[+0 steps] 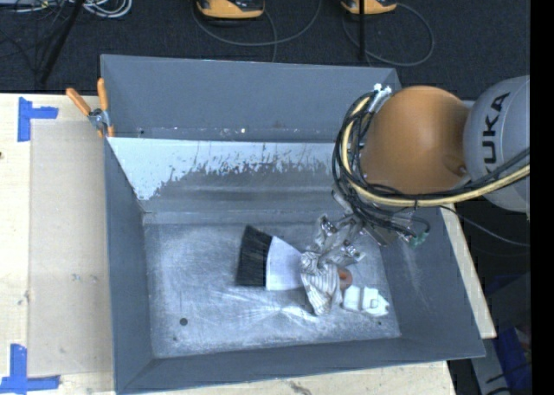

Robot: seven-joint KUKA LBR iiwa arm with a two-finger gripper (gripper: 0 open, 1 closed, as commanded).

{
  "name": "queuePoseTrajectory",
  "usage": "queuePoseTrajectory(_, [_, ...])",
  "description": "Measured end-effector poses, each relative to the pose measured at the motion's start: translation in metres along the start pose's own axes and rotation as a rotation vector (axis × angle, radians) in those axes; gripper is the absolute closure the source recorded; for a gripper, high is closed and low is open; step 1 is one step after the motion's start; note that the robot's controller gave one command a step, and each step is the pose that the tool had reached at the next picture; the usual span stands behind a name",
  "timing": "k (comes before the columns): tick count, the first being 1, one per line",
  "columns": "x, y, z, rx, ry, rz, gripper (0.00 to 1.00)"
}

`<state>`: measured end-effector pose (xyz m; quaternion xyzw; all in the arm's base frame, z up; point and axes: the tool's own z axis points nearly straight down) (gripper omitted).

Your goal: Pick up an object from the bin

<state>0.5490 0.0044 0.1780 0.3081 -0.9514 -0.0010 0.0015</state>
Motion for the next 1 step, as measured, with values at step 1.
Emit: queuePoseTrajectory(1, [0.0007,-0.0015,-0.0271,0.006,-0.008,0.002,1.00])
